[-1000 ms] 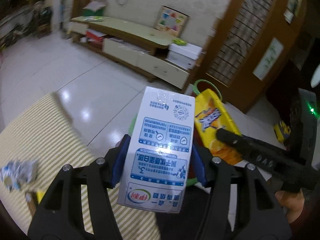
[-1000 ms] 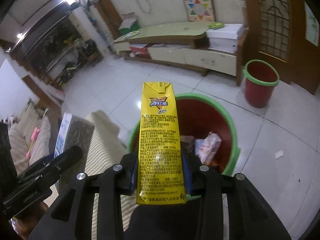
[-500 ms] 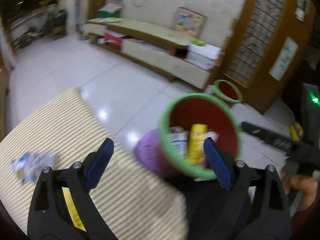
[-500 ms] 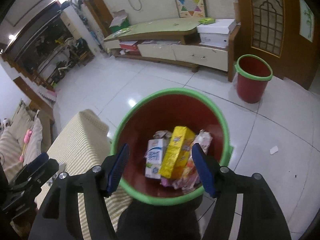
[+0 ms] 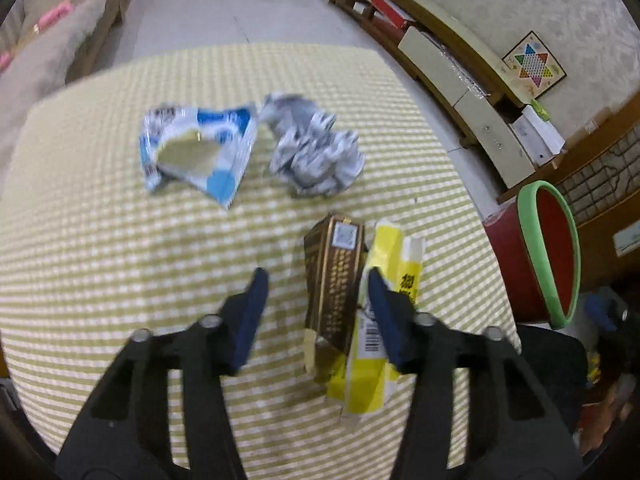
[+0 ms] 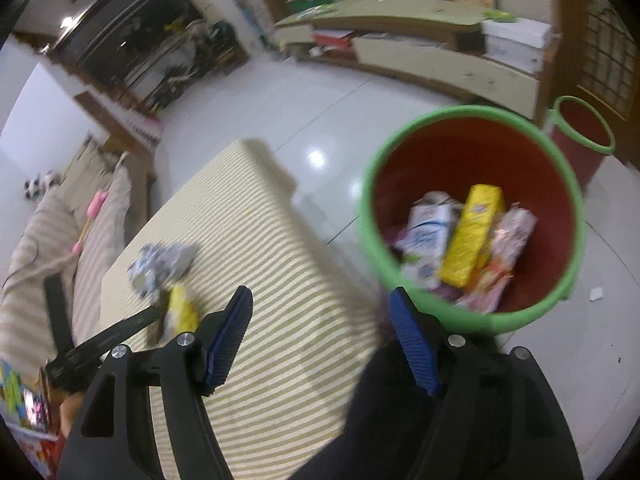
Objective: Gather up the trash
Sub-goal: 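Grasp the brown cigarette box with the left gripper while the right grasps the yellow package, then carry the brown box and yellow package to the red bin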
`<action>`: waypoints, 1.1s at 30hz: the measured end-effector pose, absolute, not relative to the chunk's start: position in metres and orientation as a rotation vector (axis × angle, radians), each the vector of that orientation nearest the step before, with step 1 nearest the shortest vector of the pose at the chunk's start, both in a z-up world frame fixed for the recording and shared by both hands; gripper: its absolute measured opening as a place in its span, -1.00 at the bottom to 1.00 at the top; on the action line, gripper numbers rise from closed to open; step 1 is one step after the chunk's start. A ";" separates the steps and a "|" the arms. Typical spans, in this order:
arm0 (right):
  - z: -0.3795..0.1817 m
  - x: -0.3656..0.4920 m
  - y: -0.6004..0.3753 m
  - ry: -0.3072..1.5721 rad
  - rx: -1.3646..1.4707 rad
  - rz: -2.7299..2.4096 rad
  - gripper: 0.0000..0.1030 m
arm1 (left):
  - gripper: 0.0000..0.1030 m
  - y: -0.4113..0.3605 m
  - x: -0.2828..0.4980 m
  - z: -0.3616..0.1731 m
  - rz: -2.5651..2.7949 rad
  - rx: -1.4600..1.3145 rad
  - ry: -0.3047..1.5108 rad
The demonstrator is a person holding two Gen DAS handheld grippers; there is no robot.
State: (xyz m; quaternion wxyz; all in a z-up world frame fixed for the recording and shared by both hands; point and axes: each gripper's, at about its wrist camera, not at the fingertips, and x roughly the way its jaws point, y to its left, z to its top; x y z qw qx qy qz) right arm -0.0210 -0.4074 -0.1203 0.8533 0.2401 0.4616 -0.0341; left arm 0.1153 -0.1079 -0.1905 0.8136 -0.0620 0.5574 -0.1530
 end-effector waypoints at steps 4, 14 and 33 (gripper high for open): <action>-0.121 -0.012 -0.369 1.006 0.463 0.005 0.33 | -0.55 -0.091 0.109 -0.195 -0.345 -0.191 1.191; -0.151 0.042 -0.287 1.111 0.400 0.141 0.35 | -0.55 -0.028 0.055 -0.175 -0.260 -0.129 1.128; -0.194 0.069 -0.223 1.194 0.273 0.153 -0.08 | -0.54 0.017 0.024 -0.165 -0.206 -0.222 1.098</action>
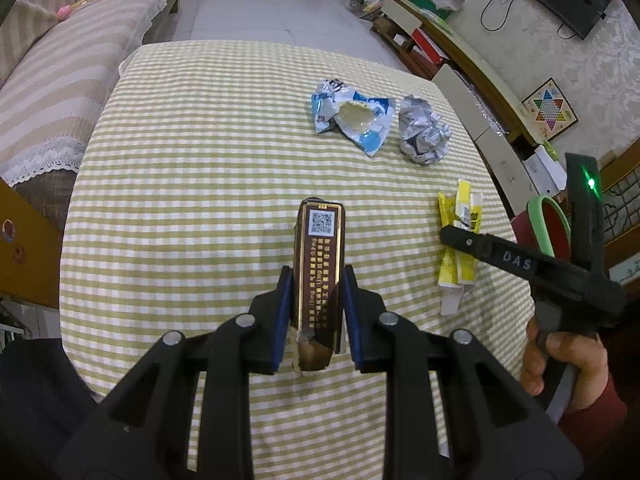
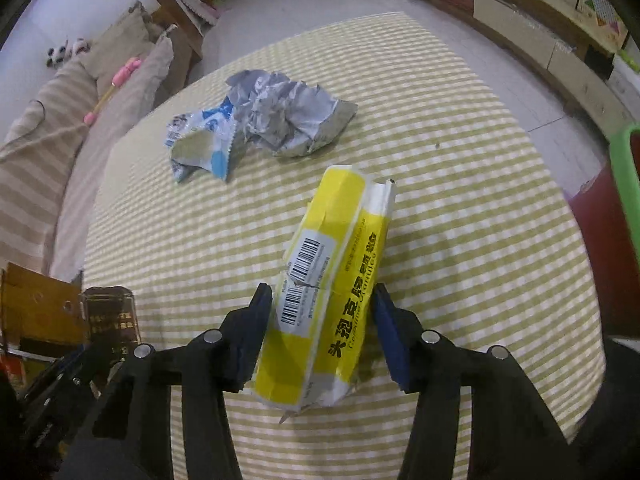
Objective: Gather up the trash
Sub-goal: 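Carry the brown box and yellow package to the red bin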
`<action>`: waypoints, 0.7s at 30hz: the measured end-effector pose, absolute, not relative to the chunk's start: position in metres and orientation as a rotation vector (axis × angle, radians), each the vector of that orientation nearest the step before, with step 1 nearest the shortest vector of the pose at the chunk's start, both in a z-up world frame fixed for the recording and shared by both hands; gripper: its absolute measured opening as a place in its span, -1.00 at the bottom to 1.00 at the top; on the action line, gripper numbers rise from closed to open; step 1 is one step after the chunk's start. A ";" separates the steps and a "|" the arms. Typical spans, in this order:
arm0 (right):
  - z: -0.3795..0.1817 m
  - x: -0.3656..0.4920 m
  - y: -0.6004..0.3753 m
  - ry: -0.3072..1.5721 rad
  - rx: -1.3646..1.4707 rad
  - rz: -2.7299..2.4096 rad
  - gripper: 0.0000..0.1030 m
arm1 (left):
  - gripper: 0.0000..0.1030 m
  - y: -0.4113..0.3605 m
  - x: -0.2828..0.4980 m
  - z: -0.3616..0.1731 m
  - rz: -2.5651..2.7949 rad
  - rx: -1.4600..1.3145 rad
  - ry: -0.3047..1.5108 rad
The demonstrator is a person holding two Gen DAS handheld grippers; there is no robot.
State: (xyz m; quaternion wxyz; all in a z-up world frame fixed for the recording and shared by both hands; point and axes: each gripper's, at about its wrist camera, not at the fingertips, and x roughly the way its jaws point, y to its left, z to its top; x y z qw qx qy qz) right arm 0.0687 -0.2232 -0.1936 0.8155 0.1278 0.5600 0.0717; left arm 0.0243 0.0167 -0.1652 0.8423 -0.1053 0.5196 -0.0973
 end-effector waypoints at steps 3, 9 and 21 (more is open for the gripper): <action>-0.182 0.060 -0.231 1.165 0.289 0.174 -0.10 | -0.54 0.018 0.023 -0.160 -0.204 -0.220 1.083; -0.142 0.041 -0.248 1.069 0.306 0.196 -0.10 | -0.55 0.014 0.023 -0.147 -0.213 -0.222 1.053; -0.096 0.009 -0.272 0.944 0.274 0.153 -0.09 | -0.55 -0.012 0.029 -0.130 -0.268 -0.201 1.026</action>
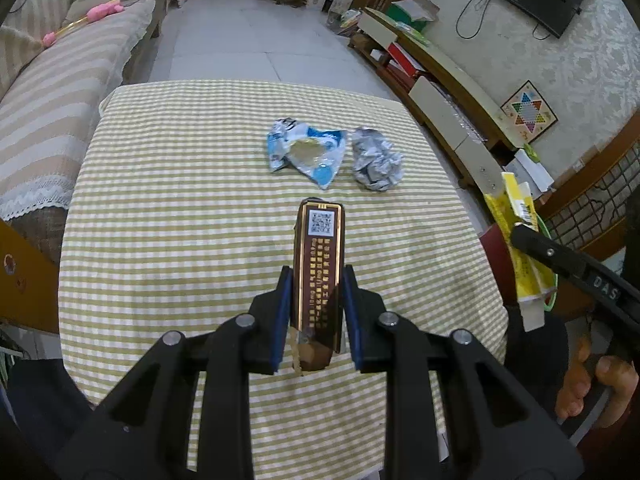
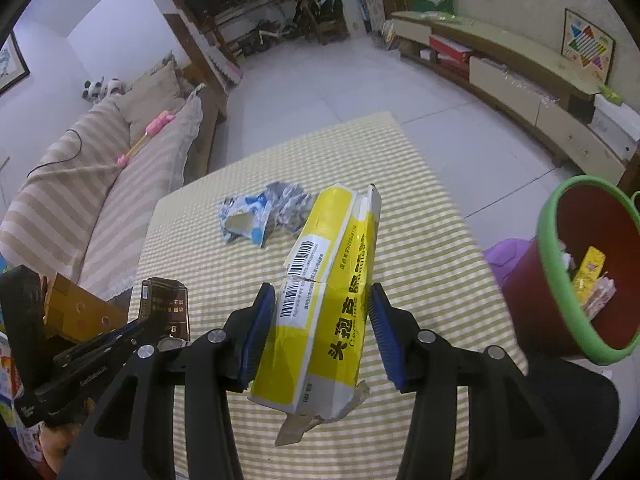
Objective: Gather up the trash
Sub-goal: 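Carry the brown box and yellow package to the red bin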
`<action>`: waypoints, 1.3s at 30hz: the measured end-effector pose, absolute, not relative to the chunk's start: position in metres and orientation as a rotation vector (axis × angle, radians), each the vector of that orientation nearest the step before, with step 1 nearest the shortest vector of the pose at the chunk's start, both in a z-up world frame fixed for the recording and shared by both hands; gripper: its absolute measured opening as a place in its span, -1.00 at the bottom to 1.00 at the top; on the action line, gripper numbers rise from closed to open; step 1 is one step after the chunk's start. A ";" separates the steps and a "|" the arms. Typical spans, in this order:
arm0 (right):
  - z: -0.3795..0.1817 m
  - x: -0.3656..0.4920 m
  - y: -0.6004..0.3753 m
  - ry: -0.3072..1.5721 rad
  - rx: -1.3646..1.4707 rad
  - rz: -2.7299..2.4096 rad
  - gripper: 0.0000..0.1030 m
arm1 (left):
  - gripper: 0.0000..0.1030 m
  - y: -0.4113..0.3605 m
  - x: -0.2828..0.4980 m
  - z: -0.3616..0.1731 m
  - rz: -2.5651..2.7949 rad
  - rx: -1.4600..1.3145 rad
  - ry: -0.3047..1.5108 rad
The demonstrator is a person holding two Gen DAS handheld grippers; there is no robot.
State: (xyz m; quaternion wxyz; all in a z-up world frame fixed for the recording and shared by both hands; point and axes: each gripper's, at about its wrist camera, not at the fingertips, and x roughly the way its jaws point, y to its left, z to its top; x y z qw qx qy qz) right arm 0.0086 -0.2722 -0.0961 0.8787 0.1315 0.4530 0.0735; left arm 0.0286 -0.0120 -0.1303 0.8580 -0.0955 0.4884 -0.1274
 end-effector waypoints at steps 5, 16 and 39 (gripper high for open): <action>-0.091 0.003 -0.284 0.932 0.291 0.129 -0.08 | -0.55 -0.023 0.031 -0.123 -0.288 -0.186 1.013; -0.085 -0.010 -0.315 0.910 0.322 0.070 -0.08 | -0.54 -0.050 0.036 -0.111 -0.336 -0.150 0.998; -0.080 -0.038 -0.411 0.837 0.417 -0.107 -0.08 | -0.54 -0.172 0.048 -0.095 -0.567 -0.008 0.973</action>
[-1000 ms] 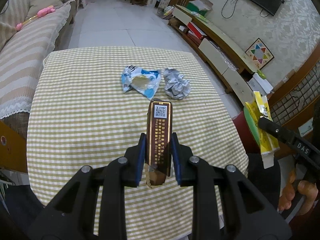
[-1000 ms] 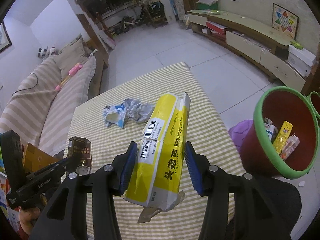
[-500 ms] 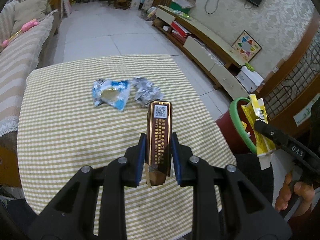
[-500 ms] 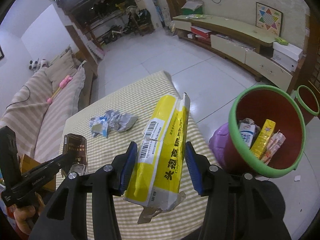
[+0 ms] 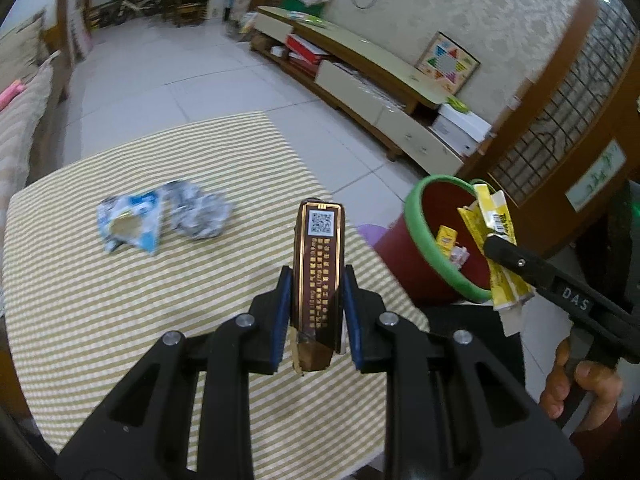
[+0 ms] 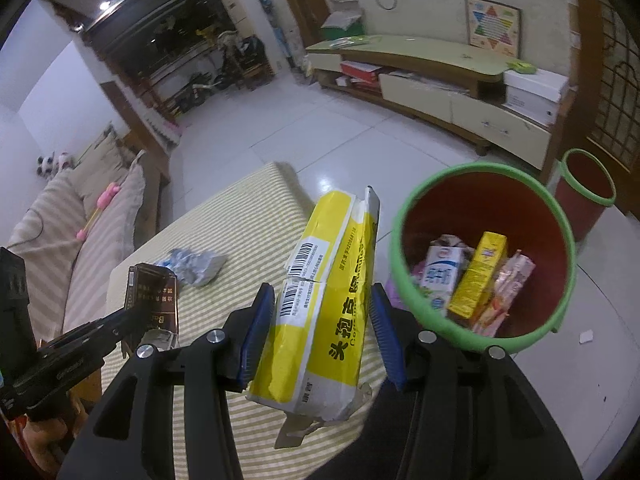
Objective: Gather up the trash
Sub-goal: 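Carry the brown box and yellow package to the red bin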
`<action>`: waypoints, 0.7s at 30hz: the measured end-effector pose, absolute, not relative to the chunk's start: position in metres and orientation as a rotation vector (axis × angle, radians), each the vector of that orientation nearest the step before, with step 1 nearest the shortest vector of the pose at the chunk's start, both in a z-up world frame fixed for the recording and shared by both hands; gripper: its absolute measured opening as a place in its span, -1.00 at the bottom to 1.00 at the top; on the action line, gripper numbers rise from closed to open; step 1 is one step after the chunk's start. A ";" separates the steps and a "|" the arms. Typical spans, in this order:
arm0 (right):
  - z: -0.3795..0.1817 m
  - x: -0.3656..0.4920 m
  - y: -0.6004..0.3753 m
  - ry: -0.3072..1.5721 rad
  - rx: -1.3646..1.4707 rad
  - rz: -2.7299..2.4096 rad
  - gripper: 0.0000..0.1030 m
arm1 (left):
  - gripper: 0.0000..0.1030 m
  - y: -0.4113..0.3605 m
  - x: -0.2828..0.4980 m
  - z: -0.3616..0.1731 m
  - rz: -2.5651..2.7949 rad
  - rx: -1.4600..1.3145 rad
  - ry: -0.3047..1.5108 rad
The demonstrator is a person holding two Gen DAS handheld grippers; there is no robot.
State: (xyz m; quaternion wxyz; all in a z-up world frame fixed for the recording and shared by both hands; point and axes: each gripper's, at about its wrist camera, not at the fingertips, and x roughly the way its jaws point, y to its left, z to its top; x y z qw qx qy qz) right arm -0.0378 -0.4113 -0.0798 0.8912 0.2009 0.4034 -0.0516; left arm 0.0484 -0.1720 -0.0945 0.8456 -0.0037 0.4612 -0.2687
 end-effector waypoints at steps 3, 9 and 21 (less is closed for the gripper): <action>-0.079 -0.047 -0.432 0.822 0.434 -0.149 -0.08 | -0.54 -0.198 0.048 -0.095 -0.617 0.019 0.969; -0.080 -0.062 -0.475 0.799 0.468 -0.229 -0.08 | -0.54 -0.246 0.052 -0.091 -0.701 0.054 0.954; -0.083 -0.071 -0.543 0.751 0.498 -0.347 -0.07 | -0.54 -0.366 0.046 -0.082 -0.909 0.164 0.904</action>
